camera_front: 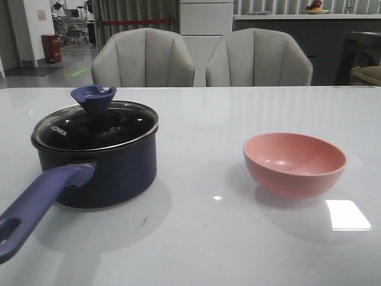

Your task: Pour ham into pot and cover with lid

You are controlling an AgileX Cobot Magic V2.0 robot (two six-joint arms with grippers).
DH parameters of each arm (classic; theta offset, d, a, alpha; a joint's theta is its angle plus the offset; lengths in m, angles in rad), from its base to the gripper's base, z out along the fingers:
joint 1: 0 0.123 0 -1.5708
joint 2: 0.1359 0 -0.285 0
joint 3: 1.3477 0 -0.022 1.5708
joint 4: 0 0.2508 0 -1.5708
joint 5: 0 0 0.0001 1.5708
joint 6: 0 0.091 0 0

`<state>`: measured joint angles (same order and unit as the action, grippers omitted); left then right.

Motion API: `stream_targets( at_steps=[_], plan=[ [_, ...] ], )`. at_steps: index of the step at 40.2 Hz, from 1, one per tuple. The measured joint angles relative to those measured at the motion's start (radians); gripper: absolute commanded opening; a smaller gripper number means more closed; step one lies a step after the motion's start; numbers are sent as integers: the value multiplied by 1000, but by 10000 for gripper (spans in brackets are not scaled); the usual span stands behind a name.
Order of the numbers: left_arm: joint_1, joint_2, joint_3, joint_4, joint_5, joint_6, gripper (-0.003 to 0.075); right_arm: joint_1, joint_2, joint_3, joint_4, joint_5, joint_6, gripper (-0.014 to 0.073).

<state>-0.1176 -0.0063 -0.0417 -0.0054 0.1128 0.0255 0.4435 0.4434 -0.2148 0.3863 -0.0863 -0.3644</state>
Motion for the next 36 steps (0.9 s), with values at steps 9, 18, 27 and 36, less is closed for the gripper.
stream_targets(
  at_steps=[9,18,27,36],
  plan=[
    [30,0,46,-3,-158,0,119,0,0,0,0,0,0,148],
    [30,0,46,-8,-160,0,119,0,0,0,0,0,0,148],
    [30,0,46,-8,-160,0,120,0,0,0,0,0,0,148],
    [30,0,46,-8,-160,0,119,0,0,0,0,0,0,148]
  ],
)
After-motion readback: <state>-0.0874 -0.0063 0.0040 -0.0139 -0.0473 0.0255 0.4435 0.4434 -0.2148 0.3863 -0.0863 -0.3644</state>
